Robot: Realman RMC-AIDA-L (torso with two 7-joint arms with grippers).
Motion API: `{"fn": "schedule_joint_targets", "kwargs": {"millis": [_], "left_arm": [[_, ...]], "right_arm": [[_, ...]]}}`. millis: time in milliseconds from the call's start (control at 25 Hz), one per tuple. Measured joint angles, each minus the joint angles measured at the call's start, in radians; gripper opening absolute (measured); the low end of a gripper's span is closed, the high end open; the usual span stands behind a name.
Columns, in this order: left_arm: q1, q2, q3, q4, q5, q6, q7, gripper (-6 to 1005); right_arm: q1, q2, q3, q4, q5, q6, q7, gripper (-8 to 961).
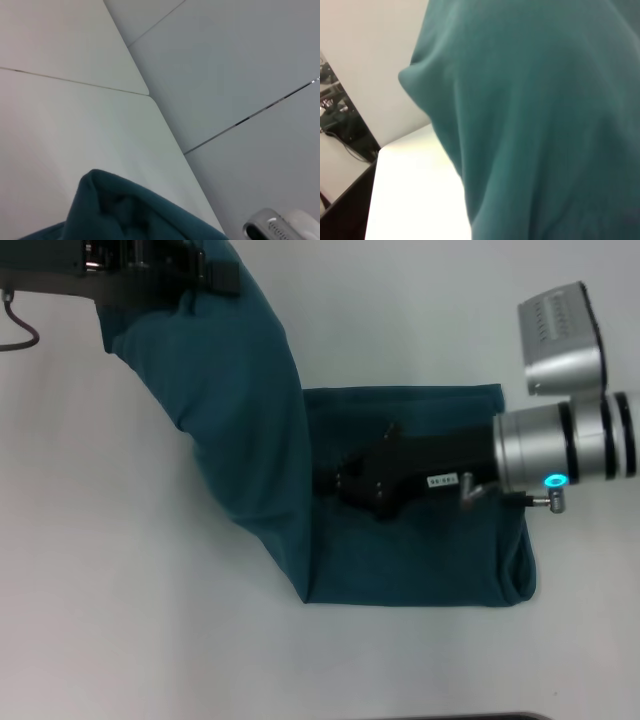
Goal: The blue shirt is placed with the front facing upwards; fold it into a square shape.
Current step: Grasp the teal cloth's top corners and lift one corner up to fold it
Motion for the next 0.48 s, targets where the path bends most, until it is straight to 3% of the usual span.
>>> {"fn": "schedule_joint_targets", "kwargs": {"millis": [480], "left_arm": [[0.003, 0.001, 0.001, 0.000, 0.003, -0.009, -0.004, 87]], "right_arm": [[0.086, 0.012, -0.156, 0.093, 0.093, 0.027, -0.010, 8]]}}
